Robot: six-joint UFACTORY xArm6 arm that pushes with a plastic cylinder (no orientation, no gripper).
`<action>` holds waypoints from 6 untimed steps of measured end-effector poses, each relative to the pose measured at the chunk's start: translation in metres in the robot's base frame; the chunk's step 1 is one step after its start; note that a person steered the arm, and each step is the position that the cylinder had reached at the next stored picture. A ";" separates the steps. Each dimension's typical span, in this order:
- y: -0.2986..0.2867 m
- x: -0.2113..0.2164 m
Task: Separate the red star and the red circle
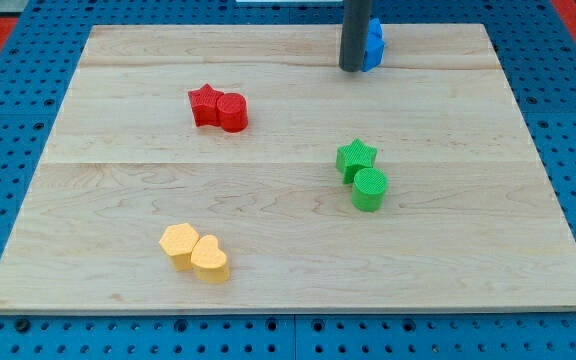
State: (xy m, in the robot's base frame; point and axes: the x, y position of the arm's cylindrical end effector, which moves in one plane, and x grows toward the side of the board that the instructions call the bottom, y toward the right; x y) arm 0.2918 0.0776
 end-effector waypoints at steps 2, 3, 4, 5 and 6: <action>-0.060 0.032; -0.090 0.047; -0.115 0.051; -0.122 0.064; -0.147 0.082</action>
State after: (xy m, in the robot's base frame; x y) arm 0.3741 -0.0696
